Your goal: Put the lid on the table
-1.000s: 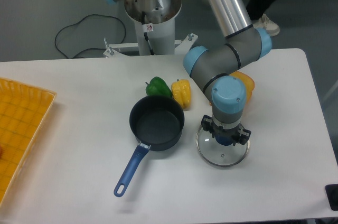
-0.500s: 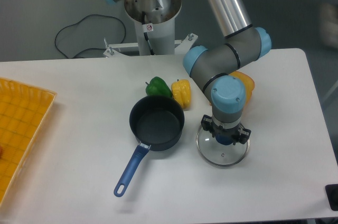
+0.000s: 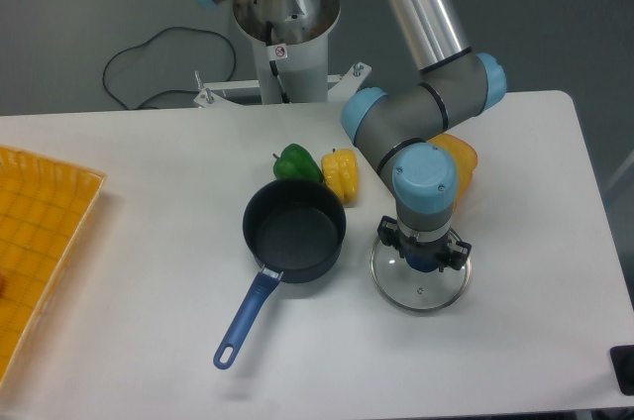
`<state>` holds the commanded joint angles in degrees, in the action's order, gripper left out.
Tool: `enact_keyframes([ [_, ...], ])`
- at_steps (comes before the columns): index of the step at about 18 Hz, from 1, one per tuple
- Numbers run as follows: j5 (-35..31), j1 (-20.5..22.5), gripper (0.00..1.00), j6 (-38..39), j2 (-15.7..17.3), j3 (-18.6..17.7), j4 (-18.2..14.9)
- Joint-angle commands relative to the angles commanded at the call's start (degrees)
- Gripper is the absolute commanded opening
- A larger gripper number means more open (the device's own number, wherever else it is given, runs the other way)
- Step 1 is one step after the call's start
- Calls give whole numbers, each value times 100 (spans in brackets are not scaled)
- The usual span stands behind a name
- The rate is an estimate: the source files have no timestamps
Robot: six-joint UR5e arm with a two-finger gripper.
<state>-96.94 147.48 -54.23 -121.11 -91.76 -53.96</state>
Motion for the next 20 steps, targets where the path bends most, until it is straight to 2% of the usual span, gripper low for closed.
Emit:
enact_keyframes([
  [13,-229,-9,49,466,18,-62,0],
  [20,-246,-9,55,475,18,-70,0],
])
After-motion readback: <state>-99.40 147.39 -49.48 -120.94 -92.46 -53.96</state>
